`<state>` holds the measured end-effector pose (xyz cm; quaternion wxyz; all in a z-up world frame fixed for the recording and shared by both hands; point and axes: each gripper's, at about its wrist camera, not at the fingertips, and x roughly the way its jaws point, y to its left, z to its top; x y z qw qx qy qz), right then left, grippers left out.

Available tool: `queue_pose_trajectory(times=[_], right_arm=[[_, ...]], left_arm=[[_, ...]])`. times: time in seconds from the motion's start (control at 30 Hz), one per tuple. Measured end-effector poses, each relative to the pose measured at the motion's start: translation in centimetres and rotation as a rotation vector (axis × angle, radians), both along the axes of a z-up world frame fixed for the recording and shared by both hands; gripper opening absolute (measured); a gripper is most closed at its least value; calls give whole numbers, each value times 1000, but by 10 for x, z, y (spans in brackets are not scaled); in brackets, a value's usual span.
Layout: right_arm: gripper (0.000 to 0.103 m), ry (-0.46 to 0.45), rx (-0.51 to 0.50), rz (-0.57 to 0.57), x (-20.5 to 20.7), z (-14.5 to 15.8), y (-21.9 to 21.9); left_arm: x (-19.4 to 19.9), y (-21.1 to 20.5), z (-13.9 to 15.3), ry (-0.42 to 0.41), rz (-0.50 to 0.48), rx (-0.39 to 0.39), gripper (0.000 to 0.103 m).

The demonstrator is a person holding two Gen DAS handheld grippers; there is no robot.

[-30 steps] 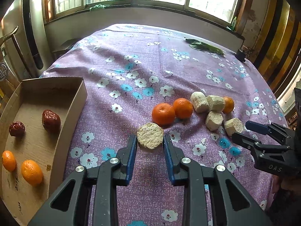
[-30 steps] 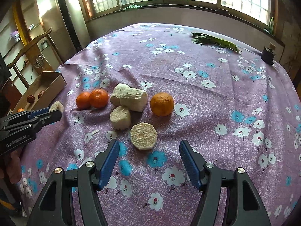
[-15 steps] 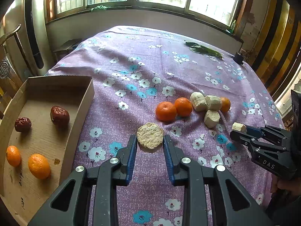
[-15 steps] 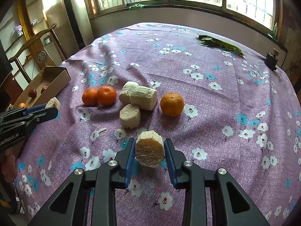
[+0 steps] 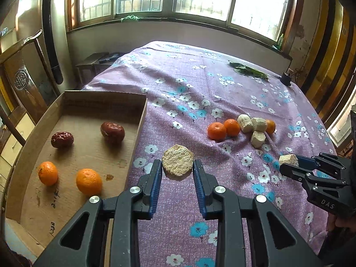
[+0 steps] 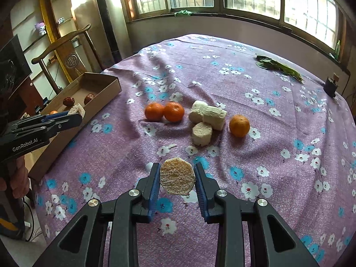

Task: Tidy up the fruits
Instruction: 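Carry the held yam pieces over the cardboard box with both tools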

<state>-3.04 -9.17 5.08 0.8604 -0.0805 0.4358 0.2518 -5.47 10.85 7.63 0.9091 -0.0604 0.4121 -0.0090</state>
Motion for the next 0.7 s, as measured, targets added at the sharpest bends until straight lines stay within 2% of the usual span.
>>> queue_pose_trajectory(times=[0.33,0.7], right_arm=[[33,-32,-1,150,-18,18,71],[33,-48,-16,331,-27,29,161]], left_arm=[[-29,49,6,-14,84,33,28],[-53,108,0,5,195,70,28]])
